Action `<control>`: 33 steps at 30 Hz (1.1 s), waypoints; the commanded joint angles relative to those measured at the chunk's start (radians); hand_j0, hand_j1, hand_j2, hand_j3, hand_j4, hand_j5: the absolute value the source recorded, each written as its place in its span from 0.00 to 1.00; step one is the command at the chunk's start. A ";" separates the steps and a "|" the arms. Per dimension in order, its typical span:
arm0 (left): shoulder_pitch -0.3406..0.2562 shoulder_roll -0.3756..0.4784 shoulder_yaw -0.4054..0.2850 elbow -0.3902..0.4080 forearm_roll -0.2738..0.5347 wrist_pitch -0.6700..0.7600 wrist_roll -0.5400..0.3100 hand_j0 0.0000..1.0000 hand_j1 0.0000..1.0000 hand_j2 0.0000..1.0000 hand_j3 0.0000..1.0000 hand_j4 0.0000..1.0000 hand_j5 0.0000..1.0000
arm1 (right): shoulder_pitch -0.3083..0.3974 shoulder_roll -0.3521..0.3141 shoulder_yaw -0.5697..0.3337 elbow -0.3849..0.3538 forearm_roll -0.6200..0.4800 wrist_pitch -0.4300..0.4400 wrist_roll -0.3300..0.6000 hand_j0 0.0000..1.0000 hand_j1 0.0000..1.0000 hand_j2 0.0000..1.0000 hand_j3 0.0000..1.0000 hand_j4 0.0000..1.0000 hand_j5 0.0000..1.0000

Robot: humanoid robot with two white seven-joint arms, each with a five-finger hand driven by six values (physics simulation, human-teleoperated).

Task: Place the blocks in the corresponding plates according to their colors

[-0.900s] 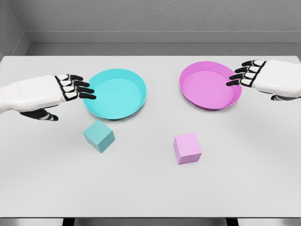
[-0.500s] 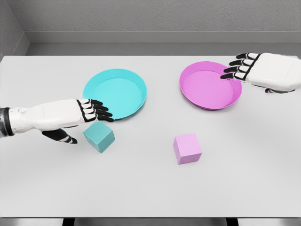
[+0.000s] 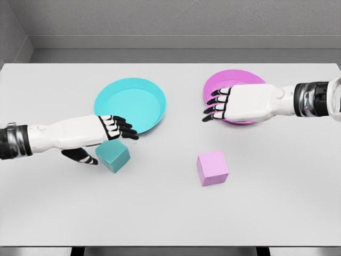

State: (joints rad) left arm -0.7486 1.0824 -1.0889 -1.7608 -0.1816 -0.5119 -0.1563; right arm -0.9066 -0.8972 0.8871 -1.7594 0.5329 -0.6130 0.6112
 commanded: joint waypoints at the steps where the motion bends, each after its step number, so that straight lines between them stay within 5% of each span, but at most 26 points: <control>1: 0.002 -0.013 -0.002 0.000 -0.009 0.049 -0.002 1.00 1.00 1.00 1.00 1.00 1.00 | 0.000 0.014 0.049 0.000 -0.002 0.002 0.000 1.00 1.00 1.00 1.00 1.00 1.00; 33: 0.003 -0.056 -0.071 0.026 -0.113 0.130 -0.025 1.00 1.00 1.00 1.00 1.00 1.00 | -0.015 0.103 0.247 -0.002 -0.002 0.002 0.000 1.00 1.00 1.00 1.00 1.00 1.00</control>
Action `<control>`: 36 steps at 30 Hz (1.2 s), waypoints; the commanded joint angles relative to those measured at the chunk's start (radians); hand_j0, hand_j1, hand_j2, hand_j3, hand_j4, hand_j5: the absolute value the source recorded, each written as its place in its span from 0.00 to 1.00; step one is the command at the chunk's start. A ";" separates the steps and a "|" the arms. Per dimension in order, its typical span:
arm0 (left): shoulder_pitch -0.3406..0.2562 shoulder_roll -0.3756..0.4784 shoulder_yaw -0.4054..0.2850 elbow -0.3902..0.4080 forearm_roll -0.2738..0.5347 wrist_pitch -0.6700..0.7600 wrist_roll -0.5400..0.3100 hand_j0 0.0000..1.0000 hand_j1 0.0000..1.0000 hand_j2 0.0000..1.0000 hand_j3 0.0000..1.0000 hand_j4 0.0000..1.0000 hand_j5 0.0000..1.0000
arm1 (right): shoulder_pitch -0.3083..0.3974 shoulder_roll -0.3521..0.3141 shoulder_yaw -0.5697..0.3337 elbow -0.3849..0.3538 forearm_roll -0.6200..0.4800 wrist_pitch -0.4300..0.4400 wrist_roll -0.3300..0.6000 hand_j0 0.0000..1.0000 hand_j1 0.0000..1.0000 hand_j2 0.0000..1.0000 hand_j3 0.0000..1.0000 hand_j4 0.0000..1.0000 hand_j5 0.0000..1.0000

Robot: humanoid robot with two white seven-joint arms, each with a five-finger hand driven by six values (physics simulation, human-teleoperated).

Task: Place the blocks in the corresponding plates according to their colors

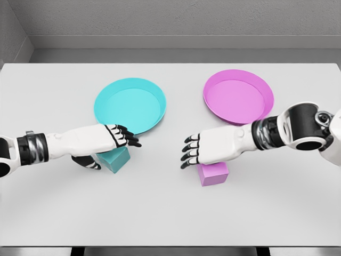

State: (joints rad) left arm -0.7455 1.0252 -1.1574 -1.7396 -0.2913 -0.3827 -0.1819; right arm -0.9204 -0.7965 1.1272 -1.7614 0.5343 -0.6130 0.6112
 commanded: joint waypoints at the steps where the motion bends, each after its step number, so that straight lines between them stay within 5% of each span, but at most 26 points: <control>1: 0.000 -0.001 -0.002 0.011 -0.003 0.001 0.001 1.00 1.00 1.00 1.00 1.00 1.00 | -0.002 0.002 0.010 0.000 -0.004 0.002 0.000 1.00 1.00 1.00 1.00 1.00 1.00; 6: -0.002 0.004 -0.002 0.017 -0.005 -0.001 0.002 0.99 0.99 0.99 0.99 0.99 0.99 | 0.002 -0.004 0.011 -0.001 -0.002 0.002 0.000 1.00 1.00 1.00 1.00 1.00 1.00; 18: 0.003 -0.001 -0.005 0.015 -0.048 -0.033 0.002 0.67 0.67 0.67 0.67 0.67 0.67 | 0.006 -0.003 0.054 -0.001 -0.002 0.002 0.000 0.99 0.99 0.99 0.99 0.99 0.99; 20: 0.003 -0.001 -0.005 0.015 -0.048 -0.036 0.002 0.66 0.66 0.66 0.66 0.66 0.66 | 0.006 -0.006 0.052 -0.001 -0.002 0.002 0.000 0.94 0.94 0.94 0.94 0.94 0.94; 23: 0.003 0.001 -0.005 0.015 -0.048 -0.044 0.004 0.60 0.60 0.60 0.60 0.60 0.60 | 0.006 -0.001 0.048 -0.001 -0.002 0.002 0.000 0.70 0.70 0.70 0.70 0.70 0.70; 36: -0.035 0.015 0.001 0.017 -0.043 -0.197 0.004 0.38 0.38 0.38 0.38 0.38 0.38 | 0.008 -0.010 -0.004 0.000 -0.011 0.002 0.000 0.65 0.65 0.65 0.65 0.65 0.65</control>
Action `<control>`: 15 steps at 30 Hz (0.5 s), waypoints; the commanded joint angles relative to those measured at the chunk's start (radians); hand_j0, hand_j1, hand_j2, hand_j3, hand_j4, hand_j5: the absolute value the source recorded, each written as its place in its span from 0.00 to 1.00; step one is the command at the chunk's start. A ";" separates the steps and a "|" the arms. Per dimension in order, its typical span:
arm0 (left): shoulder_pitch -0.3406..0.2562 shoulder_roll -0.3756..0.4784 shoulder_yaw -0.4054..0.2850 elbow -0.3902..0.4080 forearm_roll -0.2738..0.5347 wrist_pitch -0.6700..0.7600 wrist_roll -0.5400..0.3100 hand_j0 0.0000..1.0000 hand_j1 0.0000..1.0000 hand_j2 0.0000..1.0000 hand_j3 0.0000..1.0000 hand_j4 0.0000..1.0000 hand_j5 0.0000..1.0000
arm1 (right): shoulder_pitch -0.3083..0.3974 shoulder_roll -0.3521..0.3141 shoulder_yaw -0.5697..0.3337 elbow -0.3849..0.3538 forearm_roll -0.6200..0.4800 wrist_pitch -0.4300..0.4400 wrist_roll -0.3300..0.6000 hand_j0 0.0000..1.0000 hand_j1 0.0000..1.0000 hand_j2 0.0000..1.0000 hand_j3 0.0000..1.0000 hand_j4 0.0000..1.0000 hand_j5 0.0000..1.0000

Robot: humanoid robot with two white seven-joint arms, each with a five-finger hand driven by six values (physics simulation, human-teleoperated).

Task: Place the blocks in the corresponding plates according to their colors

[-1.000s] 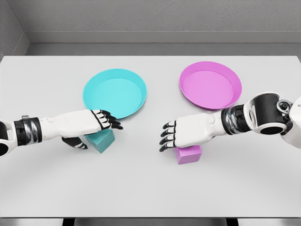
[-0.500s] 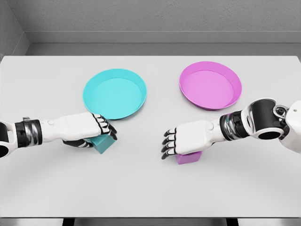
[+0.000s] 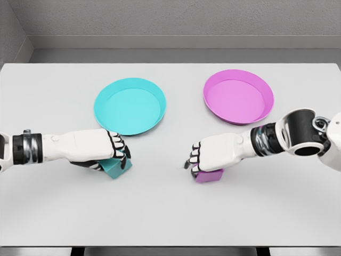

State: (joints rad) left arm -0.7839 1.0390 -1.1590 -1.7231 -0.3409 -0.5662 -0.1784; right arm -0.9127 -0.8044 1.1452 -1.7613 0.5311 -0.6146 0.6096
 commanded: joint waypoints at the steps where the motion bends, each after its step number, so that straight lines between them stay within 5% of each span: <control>1: 0.000 0.001 0.004 0.002 0.007 -0.012 0.000 0.38 0.38 0.38 0.38 0.38 0.38 | 0.000 -0.006 -0.044 0.000 -0.011 0.004 0.001 0.65 0.65 0.65 0.65 0.65 0.65; 9: -0.092 -0.053 0.007 0.160 0.034 0.003 0.002 0.38 0.38 0.38 0.38 0.38 0.38 | 0.025 -0.019 -0.200 0.010 -0.080 0.004 0.001 0.65 0.65 0.65 0.65 0.65 0.65; 15: -0.167 -0.138 0.009 0.286 0.051 0.032 0.002 0.38 0.38 0.38 0.38 0.38 0.38 | 0.025 -0.012 -0.306 0.105 -0.114 0.004 0.001 0.65 0.65 0.65 0.65 0.65 0.65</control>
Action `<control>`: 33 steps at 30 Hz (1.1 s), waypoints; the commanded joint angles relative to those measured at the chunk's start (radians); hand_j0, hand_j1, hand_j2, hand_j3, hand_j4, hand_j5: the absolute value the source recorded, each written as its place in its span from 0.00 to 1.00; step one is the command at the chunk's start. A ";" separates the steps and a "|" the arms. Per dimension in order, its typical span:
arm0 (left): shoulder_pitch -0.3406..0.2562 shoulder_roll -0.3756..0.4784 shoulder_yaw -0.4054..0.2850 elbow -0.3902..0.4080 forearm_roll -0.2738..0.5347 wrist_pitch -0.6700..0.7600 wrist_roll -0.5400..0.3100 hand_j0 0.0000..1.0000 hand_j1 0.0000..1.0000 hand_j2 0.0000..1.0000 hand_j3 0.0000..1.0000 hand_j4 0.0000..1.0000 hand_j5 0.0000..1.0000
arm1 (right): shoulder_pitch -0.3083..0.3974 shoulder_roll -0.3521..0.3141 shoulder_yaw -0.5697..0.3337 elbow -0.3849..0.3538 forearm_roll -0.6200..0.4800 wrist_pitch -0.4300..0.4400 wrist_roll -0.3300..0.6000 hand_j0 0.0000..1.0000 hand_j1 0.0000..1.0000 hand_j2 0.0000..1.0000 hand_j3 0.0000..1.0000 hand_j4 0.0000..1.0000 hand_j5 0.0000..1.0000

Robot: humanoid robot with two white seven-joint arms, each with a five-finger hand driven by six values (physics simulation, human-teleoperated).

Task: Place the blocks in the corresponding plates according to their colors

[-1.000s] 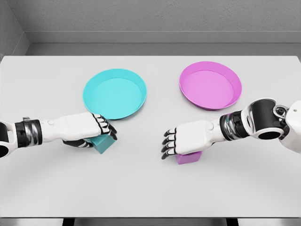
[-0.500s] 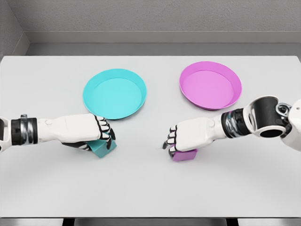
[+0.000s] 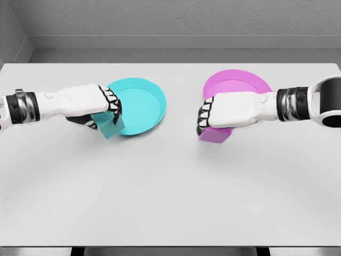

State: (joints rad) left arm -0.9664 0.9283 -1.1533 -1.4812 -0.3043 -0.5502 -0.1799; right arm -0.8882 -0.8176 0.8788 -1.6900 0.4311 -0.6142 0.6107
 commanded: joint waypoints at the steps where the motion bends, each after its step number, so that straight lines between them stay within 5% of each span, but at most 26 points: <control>1: -0.003 -0.062 0.003 0.094 0.014 0.021 0.002 0.38 0.38 0.38 0.38 0.38 0.38 | -0.002 0.008 -0.050 0.059 -0.014 0.003 0.000 0.65 0.65 0.65 0.65 0.65 0.65; 8: -0.066 -0.298 0.004 0.378 0.001 0.041 -0.003 0.41 0.41 0.41 0.41 0.41 0.41 | -0.028 0.089 -0.150 0.289 -0.014 0.003 0.000 0.65 0.65 0.65 0.65 0.65 0.65; 10: -0.064 -0.304 0.004 0.394 0.002 0.041 -0.003 0.50 0.50 0.50 0.50 0.50 0.50 | -0.035 0.092 -0.191 0.346 -0.011 0.003 0.000 0.66 0.66 0.66 0.66 0.66 0.66; 12: -0.064 -0.304 0.007 0.401 0.011 0.041 -0.003 0.79 0.79 0.79 0.79 0.79 0.79 | -0.034 0.097 -0.212 0.377 -0.008 0.003 0.000 0.67 0.67 0.67 0.67 0.67 0.67; 14: -0.064 -0.304 0.009 0.401 0.011 0.041 -0.001 0.95 0.95 0.95 0.95 0.95 0.95 | -0.021 0.097 -0.213 0.391 -0.006 0.003 0.000 0.70 0.70 0.70 0.70 0.70 0.70; 15: -0.064 -0.302 0.010 0.401 0.013 0.041 -0.001 1.00 1.00 1.00 1.00 1.00 1.00 | -0.020 0.095 -0.213 0.394 -0.005 0.003 0.000 0.84 0.84 0.84 0.84 0.84 0.84; 16: -0.064 -0.301 0.010 0.401 0.013 0.041 0.000 1.00 1.00 1.00 1.00 1.00 1.00 | -0.011 0.095 -0.213 0.395 -0.003 0.003 0.000 1.00 1.00 1.00 1.00 1.00 1.00; 22: -0.061 -0.287 0.035 0.389 0.024 0.026 0.005 1.00 1.00 1.00 1.00 1.00 1.00 | -0.005 0.086 -0.224 0.395 0.000 0.003 0.000 1.00 1.00 1.00 1.00 1.00 1.00; 27: -0.061 -0.117 0.118 0.380 0.071 -0.061 0.007 1.00 1.00 1.00 1.00 1.00 1.00 | 0.024 0.084 -0.325 0.523 0.011 0.003 0.000 1.00 1.00 1.00 1.00 1.00 1.00; 29: -0.060 0.056 0.142 0.268 0.071 -0.061 0.007 1.00 1.00 1.00 1.00 1.00 1.00 | 0.060 0.084 -0.417 0.524 0.046 0.003 0.000 1.00 1.00 1.00 1.00 1.00 1.00; 31: -0.029 0.096 0.142 0.229 0.071 -0.061 0.007 1.00 1.00 1.00 1.00 1.00 1.00 | 0.078 0.084 -0.455 0.526 0.054 0.003 0.000 1.00 1.00 1.00 1.00 1.00 1.00; 33: 0.005 0.104 0.142 0.280 0.074 -0.061 0.007 1.00 1.00 1.00 1.00 1.00 1.00 | 0.087 0.083 -0.468 0.527 0.052 0.003 0.000 1.00 1.00 1.00 1.00 1.00 1.00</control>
State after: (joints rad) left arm -0.9480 0.9830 -1.0210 -1.2015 -0.2399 -0.6087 -0.1736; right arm -0.7992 -0.7328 0.4461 -1.1706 0.4826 -0.6140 0.6114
